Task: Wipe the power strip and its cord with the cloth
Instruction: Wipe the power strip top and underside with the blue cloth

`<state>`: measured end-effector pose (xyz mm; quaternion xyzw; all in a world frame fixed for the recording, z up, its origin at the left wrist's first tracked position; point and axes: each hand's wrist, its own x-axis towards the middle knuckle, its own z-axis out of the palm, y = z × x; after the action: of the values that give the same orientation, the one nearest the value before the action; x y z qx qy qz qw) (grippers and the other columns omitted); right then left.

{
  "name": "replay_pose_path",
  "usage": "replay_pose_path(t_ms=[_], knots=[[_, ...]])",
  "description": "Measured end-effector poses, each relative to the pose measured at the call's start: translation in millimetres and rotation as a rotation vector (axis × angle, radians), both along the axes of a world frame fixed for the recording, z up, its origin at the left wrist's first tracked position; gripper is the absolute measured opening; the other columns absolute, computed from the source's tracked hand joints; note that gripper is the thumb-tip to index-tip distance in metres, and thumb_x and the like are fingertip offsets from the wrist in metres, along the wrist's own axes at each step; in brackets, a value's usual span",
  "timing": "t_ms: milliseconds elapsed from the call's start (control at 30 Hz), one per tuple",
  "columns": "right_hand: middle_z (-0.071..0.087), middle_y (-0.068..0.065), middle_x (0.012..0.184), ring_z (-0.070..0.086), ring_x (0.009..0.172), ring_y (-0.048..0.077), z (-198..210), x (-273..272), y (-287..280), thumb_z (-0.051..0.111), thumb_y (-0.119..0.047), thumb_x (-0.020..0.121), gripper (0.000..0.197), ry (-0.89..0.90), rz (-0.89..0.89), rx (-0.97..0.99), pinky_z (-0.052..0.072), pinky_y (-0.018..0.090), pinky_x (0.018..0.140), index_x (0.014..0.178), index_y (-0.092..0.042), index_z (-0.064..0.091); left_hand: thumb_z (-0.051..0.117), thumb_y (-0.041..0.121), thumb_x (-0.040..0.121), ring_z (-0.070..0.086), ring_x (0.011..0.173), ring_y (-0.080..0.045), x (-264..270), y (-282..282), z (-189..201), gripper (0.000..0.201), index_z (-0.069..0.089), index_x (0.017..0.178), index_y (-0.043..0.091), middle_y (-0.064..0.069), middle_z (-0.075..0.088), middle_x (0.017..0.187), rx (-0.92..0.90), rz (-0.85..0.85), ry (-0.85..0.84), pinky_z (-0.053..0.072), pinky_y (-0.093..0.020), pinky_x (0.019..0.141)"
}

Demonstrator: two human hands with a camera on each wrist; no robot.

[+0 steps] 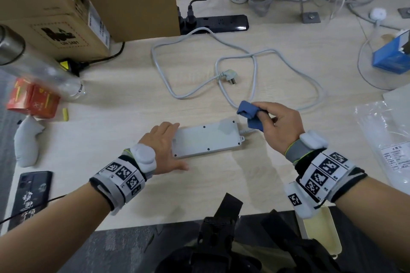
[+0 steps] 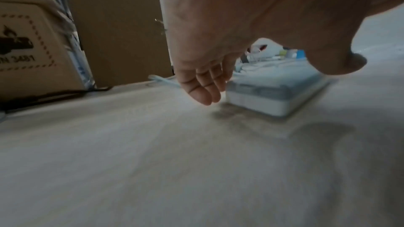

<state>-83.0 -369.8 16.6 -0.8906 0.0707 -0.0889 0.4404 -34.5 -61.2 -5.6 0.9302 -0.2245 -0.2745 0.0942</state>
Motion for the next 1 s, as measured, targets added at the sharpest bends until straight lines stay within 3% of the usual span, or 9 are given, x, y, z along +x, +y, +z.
replay_pose_path(t_ms=[167, 233, 367, 467, 567, 633, 733, 900, 1000], knots=[[0.067, -0.006, 0.101, 0.061, 0.091, 0.013, 1.5, 9.0, 8.4, 0.058, -0.009, 0.088, 0.027, 0.013, -0.008, -0.073, 0.055, 0.034, 0.078, 0.112, -0.013, 0.070, 0.080, 0.045, 0.062, 0.049, 0.108, -0.023, 3.0, 5.7, -22.8, 0.086, 0.043, 0.132, 0.014, -0.002, 0.047, 0.124, -0.261, 0.044, -0.031, 0.047, -0.044, 0.091], [0.070, 0.002, 0.107, 0.063, 0.089, 0.019, 0.9, 8.4, 11.9, 0.062, -0.010, 0.087, 0.031, 0.075, 0.050, -0.114, 0.054, 0.036, 0.080, 0.117, -0.013, 0.068, 0.081, 0.046, 0.061, 0.048, 0.109, -0.022, 7.2, 2.0, -22.5, 0.087, 0.043, 0.133, 0.017, 0.000, 0.047, 0.125, -0.278, 0.027, -0.037, 0.047, -0.042, 0.092], [0.062, 0.010, 0.123, 0.058, 0.110, 0.028, -4.9, -3.3, 11.0, 0.058, -0.006, 0.089, 0.039, 0.441, 0.489, -0.290, 0.041, 0.025, 0.092, 0.129, -0.008, 0.058, 0.079, 0.055, 0.060, 0.044, 0.113, -0.020, 10.7, -0.3, -24.1, 0.096, 0.036, 0.139, 0.021, 0.003, 0.043, 0.129, -0.223, -0.003, -0.001, 0.043, -0.036, 0.096], [0.059, 0.014, 0.122, 0.059, 0.108, 0.033, -15.3, -4.5, 6.1, 0.059, -0.001, 0.085, 0.047, 0.383, 0.654, -0.446, 0.041, 0.027, 0.088, 0.132, -0.007, 0.056, 0.076, 0.057, 0.062, 0.046, 0.111, -0.019, 8.9, 3.2, -28.7, 0.091, 0.037, 0.137, 0.024, 0.004, 0.043, 0.127, -0.264, 0.000, 0.016, 0.045, -0.039, 0.094], [0.053, 0.012, 0.128, 0.052, 0.116, 0.031, -20.9, 5.5, 11.9, 0.054, -0.013, 0.093, 0.047, 0.458, 0.665, -0.562, 0.041, 0.033, 0.093, 0.139, -0.013, 0.047, 0.076, 0.055, 0.063, 0.047, 0.105, -0.014, 8.5, 1.7, -27.0, 0.084, 0.040, 0.134, 0.027, 0.006, 0.043, 0.124, -0.288, 0.007, 0.018, 0.045, -0.032, 0.089], [0.056, 0.009, 0.120, 0.053, 0.110, 0.029, -20.4, 11.0, 24.9, 0.049, -0.018, 0.095, 0.036, 0.481, 0.657, -0.591, 0.039, 0.029, 0.089, 0.129, -0.011, 0.058, 0.077, 0.053, 0.063, 0.046, 0.101, -0.010, 9.0, 1.6, -26.2, 0.082, 0.042, 0.133, 0.025, 0.006, 0.044, 0.122, -0.308, 0.012, 0.025, 0.041, -0.025, 0.086], [0.058, 0.012, 0.098, 0.060, 0.082, 0.028, -16.0, 12.2, 52.0, 0.045, -0.020, 0.087, 0.026, 0.360, 0.698, -0.510, 0.036, 0.021, 0.069, 0.092, -0.004, 0.065, 0.080, 0.049, 0.062, 0.047, 0.096, -0.009, 9.8, 2.6, -27.1, 0.081, 0.044, 0.131, 0.026, 0.008, 0.042, 0.120, -0.335, 0.023, 0.050, 0.042, -0.023, 0.083], [0.055, 0.015, 0.104, 0.056, 0.081, 0.031, -26.1, 19.7, 120.9, 0.062, -0.011, 0.078, 0.025, 0.308, 0.763, -0.478, 0.049, 0.038, 0.067, 0.102, -0.005, 0.058, 0.079, 0.051, 0.056, 0.056, 0.090, -0.013, 9.4, -0.1, -27.1, 0.074, 0.051, 0.122, 0.028, 0.010, 0.042, 0.112, -0.423, 0.080, 0.111, 0.048, -0.027, 0.080], [0.064, 0.010, 0.086, 0.059, 0.075, 0.033, -39.8, 24.4, 140.3, 0.056, -0.015, 0.073, 0.013, 0.162, 0.933, -0.472, 0.052, 0.038, 0.061, 0.073, -0.008, 0.067, 0.070, 0.050, 0.055, 0.058, 0.089, -0.017, 9.0, 1.0, -33.0, 0.070, 0.055, 0.115, 0.018, 0.003, 0.045, 0.107, -0.468, 0.048, 0.126, 0.051, -0.031, 0.082]])
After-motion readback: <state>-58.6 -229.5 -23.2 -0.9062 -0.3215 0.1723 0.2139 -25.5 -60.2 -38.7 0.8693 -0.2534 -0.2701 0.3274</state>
